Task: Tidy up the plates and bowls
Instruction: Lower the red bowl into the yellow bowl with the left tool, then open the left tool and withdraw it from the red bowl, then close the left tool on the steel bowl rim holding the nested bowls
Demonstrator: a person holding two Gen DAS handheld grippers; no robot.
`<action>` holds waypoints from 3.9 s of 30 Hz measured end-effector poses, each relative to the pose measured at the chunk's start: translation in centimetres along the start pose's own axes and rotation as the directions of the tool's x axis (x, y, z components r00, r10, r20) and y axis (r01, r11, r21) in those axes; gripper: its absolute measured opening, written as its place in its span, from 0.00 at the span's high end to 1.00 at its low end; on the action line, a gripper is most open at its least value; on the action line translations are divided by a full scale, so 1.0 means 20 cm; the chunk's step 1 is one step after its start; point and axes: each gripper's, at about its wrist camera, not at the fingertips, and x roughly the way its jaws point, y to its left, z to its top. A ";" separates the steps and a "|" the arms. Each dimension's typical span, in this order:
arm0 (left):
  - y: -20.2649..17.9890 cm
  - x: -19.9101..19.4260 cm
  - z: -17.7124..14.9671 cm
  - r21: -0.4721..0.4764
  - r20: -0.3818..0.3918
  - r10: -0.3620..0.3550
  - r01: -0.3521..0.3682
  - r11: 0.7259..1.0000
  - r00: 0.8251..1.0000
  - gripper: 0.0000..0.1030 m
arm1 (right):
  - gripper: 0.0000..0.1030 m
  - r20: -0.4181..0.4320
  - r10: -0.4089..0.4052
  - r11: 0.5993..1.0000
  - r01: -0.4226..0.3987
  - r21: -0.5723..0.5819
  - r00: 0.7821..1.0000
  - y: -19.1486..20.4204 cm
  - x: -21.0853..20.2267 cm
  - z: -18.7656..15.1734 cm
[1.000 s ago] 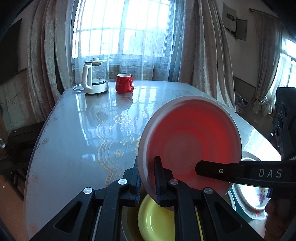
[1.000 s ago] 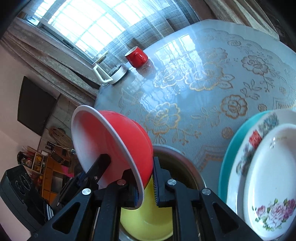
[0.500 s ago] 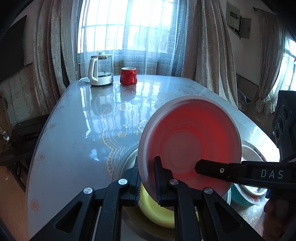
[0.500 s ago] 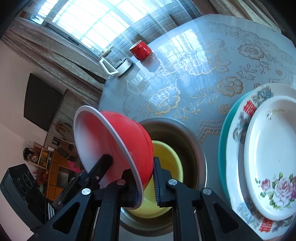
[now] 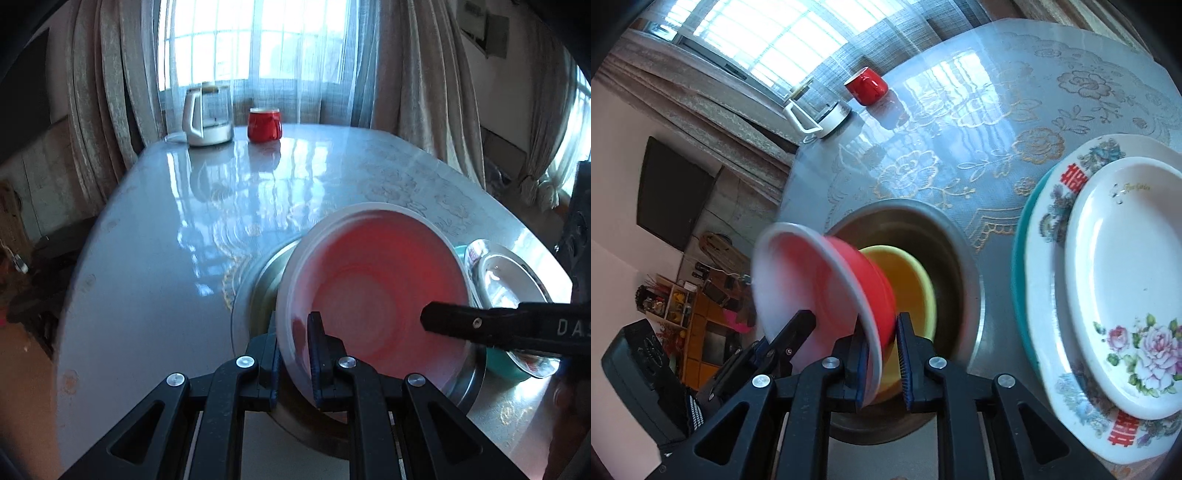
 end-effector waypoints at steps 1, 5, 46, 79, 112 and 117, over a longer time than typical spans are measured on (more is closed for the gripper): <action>0.01 0.00 -0.01 -0.003 0.003 -0.008 0.008 1.000 1.000 0.87 | 0.84 0.000 -0.005 1.000 0.005 -0.013 1.000 0.00 0.00 0.00; -0.02 0.00 -0.01 0.040 0.001 0.009 -0.009 0.999 1.000 0.87 | 0.85 0.000 -0.034 0.998 0.034 -0.061 0.999 0.03 0.00 -0.01; -0.04 0.06 0.03 0.125 -0.038 0.047 -0.042 0.991 0.998 0.85 | 0.80 -0.013 -0.084 0.992 0.083 -0.090 0.996 0.03 -0.02 0.04; 0.12 -0.13 0.05 -0.051 0.058 0.052 -0.049 0.997 0.997 0.29 | 0.68 0.134 -0.093 0.993 0.102 -0.058 0.987 -0.01 -0.24 -0.02; 0.31 -0.04 -0.02 -0.201 -0.064 -0.087 0.073 0.977 0.994 0.54 | 0.63 0.020 -0.215 0.976 0.215 -0.014 0.976 -0.05 -0.15 -0.13; 0.27 -0.05 0.00 -0.129 -0.078 -0.122 0.111 0.985 0.989 0.77 | 0.63 -0.019 -0.215 0.977 0.215 -0.008 0.976 -0.03 -0.11 -0.14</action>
